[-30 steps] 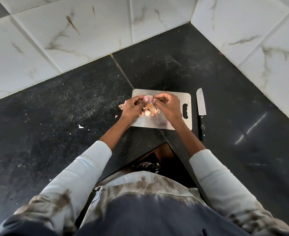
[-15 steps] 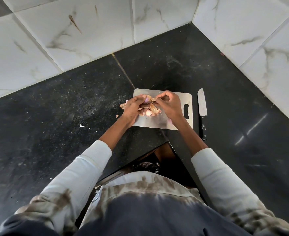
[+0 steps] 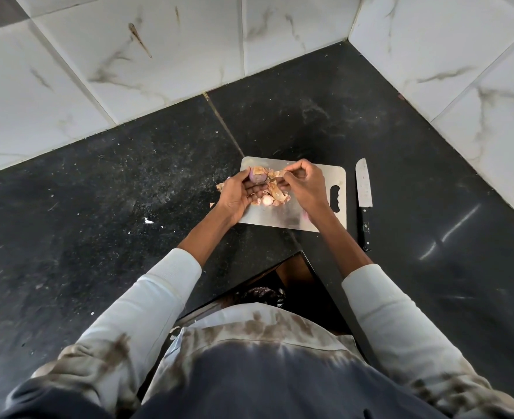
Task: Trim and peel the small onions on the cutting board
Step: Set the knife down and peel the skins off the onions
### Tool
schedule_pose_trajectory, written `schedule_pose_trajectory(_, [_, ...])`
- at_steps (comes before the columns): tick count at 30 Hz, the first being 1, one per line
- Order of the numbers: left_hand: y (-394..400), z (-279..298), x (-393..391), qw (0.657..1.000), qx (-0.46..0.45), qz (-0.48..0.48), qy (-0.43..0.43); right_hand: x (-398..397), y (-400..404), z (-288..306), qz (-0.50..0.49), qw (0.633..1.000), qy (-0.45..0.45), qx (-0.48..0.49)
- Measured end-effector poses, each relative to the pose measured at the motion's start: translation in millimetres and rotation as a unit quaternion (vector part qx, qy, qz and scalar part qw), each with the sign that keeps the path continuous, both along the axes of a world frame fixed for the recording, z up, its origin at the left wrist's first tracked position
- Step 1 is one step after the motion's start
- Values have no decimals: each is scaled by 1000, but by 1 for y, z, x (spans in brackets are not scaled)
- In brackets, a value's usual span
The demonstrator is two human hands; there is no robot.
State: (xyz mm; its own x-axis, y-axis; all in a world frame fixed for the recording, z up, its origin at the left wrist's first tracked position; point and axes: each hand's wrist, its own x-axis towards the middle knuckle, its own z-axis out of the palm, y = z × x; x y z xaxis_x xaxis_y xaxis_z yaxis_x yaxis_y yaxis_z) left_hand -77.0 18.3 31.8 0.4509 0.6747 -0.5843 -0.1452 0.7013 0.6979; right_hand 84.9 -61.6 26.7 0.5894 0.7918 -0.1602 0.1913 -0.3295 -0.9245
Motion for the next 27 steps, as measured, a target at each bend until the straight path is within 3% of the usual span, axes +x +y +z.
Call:
schedule_pose_trajectory(3, [1,-2,0,1000,1,17,2,-1,0,0,-12,1000,-13,4])
schedule_pose_trajectory(9, [5,-7,-3,997,28,58,33,0,1,-13,-141,990,-24,-13])
schedule_pose_trajectory(16, [8,-12,-7,995,96,-2,30,-5,-2,-13,40,996,-31,-68])
schedule_pose_trajectory(20, [6,-8,-6,992,116,-57,4,-11,-2,2,29,996,-76,-32])
schedule_pose_trajectory(27, [2,-14,-4,985,136,-104,-7,-11,-6,3,103,994,-47,12])
